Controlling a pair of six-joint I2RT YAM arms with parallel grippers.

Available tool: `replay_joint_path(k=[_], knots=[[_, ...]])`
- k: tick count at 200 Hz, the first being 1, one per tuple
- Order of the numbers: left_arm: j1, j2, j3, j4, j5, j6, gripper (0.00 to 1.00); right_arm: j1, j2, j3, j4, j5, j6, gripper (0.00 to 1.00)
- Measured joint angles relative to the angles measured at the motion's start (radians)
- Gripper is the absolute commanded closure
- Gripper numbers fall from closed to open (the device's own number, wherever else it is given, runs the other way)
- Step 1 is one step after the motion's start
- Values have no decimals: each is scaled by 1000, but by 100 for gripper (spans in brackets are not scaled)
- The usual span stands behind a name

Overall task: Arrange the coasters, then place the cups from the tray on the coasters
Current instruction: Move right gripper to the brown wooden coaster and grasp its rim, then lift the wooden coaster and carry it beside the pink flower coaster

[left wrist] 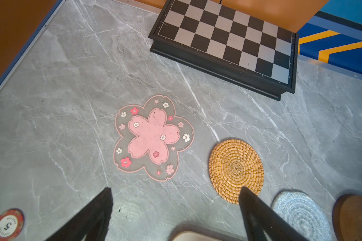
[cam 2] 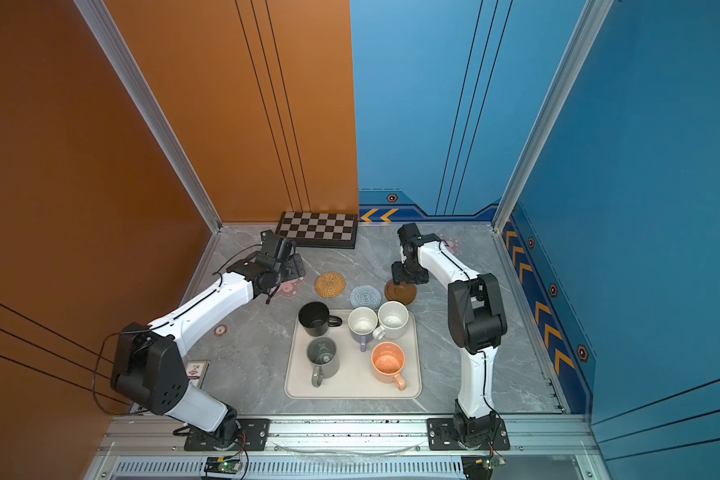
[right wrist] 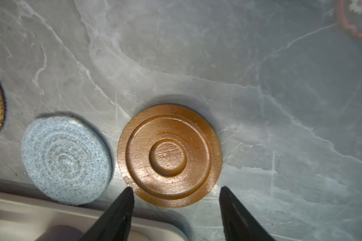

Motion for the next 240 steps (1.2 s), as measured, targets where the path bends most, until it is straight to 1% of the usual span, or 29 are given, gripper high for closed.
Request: replay_joint_path(k=[24, 27, 34, 47, 74, 95, 105, 141, 179, 240], knots=[[10, -17, -19, -4, -3, 1, 13, 9, 1, 0, 14, 0, 16, 35], [11, -20, -23, -4, -3, 5, 18, 10, 1, 0, 16, 0, 21, 36], [15, -26, -28, -5, -4, 6, 22, 11, 3, 0, 19, 0, 25, 36], [24, -35, -38, -5, -4, 5, 24, 16, 12, 0, 26, 2, 34, 36], [37, -42, -45, -6, -3, 2, 24, 40, 36, -11, 35, 10, 44, 37], [44, -42, -45, -8, -3, 0, 18, 60, 40, -36, 37, 11, 54, 37], [44, -41, -45, -8, -1, 1, 17, 64, 41, -45, 42, 11, 59, 38], [46, -39, -45, -8, 2, -1, 17, 62, 82, -46, 63, 27, 77, 38], [55, -31, -45, -7, 5, -1, 17, 55, 90, -40, 80, 51, 98, 38], [71, -2, -45, -7, 10, -5, 17, 29, 141, 34, 80, 83, 114, 39]])
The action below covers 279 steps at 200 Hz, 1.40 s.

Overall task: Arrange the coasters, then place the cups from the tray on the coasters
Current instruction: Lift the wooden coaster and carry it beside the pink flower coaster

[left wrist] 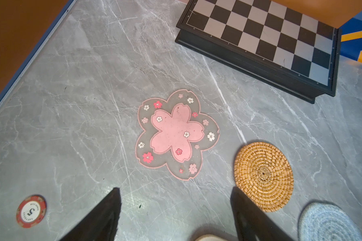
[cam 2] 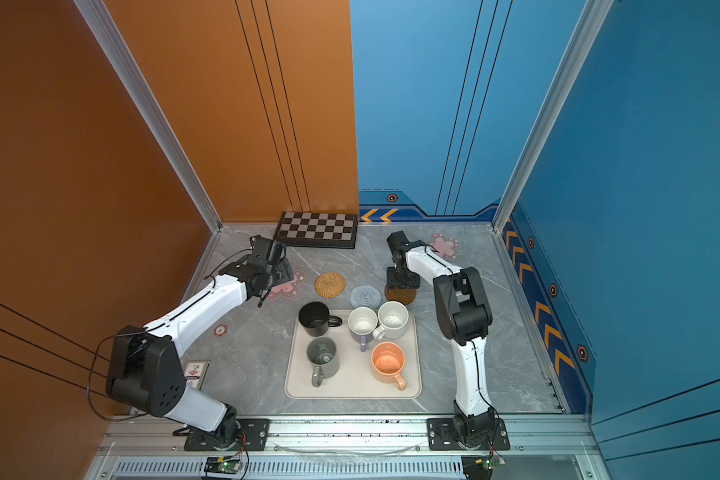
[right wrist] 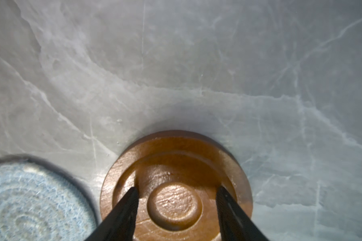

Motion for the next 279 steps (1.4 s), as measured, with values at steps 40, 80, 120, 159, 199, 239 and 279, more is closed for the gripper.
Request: replay_joint_path(k=[40, 80, 120, 159, 199, 239, 279], knots=[[1, 41, 3, 1, 11, 0, 17, -34, 51, 78, -1, 2, 8, 38], [1, 78, 24, 0, 18, -8, 17, -65, 109, 173, -12, 3, 7, 38], [1, 116, 54, 3, 25, -18, 18, -80, 190, 305, -39, 5, -5, 39], [0, 143, 82, 3, 27, -23, 18, -93, 265, 436, -73, 5, -12, 38], [-2, 175, 111, 6, 29, -26, 18, -119, 337, 559, -92, -3, -13, 38], [-6, 215, 130, 6, 29, -30, 18, -136, 378, 631, -101, -7, -20, 38], [-20, 245, 164, 7, 29, -34, 18, -154, 430, 719, -108, -19, -20, 37]])
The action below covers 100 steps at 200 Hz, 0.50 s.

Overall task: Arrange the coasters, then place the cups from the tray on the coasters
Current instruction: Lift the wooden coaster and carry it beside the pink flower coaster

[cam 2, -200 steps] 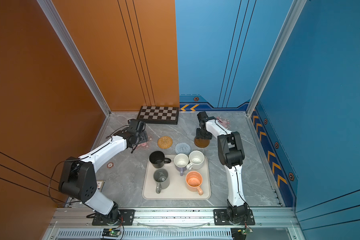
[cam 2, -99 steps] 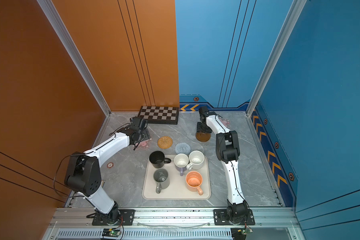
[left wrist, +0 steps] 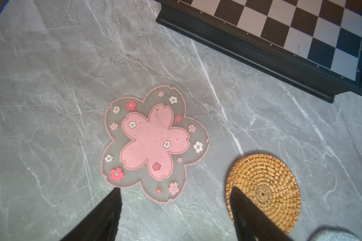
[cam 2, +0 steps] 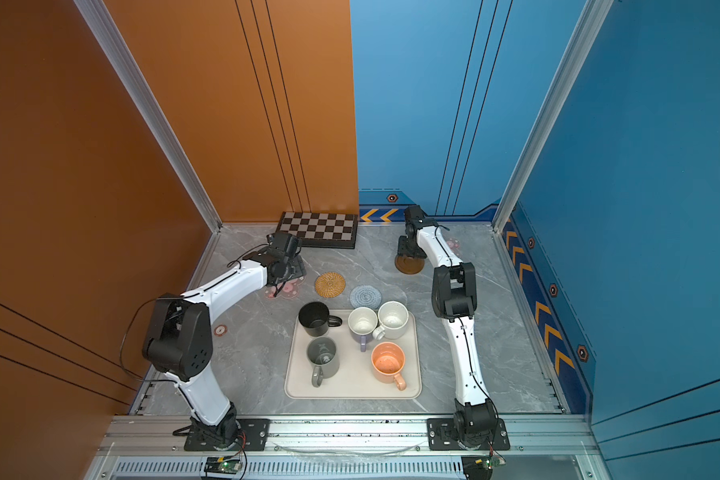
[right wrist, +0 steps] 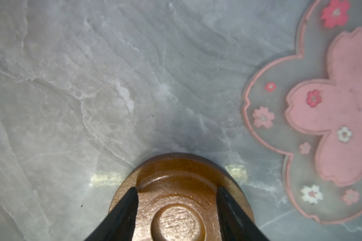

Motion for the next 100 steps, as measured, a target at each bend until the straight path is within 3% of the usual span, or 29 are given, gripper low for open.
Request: replay_joint_path(k=[100], knots=[[-8, 19, 15, 0, 0, -7, 18, -27, -26, -15, -26, -58, -41, 32]])
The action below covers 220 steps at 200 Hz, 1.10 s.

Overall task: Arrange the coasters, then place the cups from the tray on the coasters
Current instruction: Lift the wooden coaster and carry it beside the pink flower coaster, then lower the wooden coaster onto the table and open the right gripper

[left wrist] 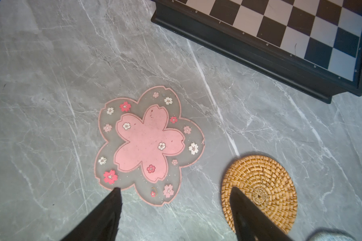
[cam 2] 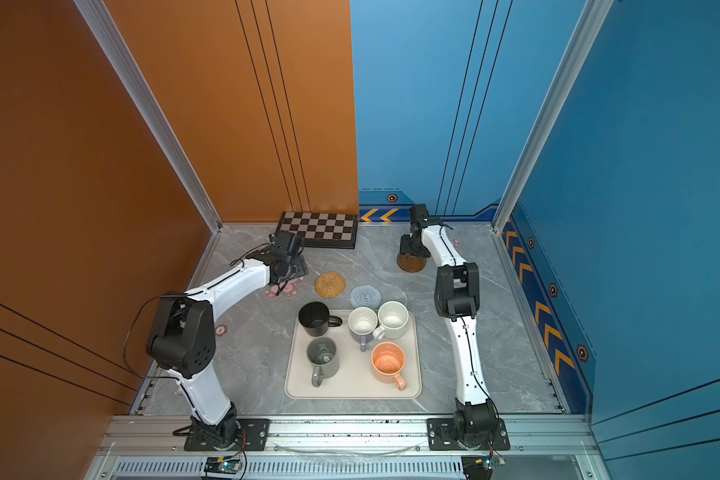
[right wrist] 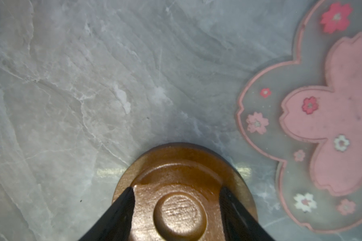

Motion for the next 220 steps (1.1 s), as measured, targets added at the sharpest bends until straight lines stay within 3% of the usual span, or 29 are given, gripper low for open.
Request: replay_joint_path(k=[91, 148, 220], knots=[[-7, -5, 0, 0, 0, 0, 18, -113, -85, -65, -19, 5, 0, 32], [-10, -8, 0, 0, 0, 0, 18, -99, -91, -101, -18, 20, 1, 33], [-20, -31, -8, 0, 0, 0, 18, -31, -229, -336, 9, 40, 5, 34]])
